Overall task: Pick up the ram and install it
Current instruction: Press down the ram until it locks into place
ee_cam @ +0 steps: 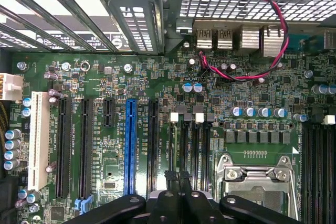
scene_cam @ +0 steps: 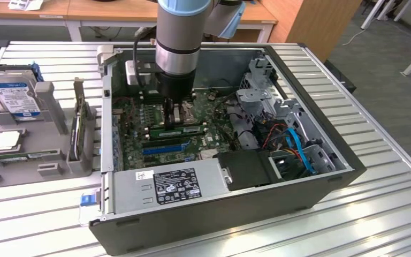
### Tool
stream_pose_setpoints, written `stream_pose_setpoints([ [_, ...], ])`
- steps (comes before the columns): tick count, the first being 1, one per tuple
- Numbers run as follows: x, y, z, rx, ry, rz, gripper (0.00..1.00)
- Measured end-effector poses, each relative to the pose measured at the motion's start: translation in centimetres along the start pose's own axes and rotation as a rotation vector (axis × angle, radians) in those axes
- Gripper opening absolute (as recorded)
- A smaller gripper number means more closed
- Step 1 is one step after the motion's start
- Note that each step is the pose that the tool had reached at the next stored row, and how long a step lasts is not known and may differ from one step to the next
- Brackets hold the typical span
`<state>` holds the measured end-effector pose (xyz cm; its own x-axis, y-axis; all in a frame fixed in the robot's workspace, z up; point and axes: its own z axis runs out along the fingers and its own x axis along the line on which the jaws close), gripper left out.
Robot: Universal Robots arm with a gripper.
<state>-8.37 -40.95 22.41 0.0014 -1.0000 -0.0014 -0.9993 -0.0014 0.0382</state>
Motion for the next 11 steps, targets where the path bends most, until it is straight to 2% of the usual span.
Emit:
stream_pose_setpoints([
  [11,0.0,0.0,0.04,0.0,0.0,0.0,0.1],
])
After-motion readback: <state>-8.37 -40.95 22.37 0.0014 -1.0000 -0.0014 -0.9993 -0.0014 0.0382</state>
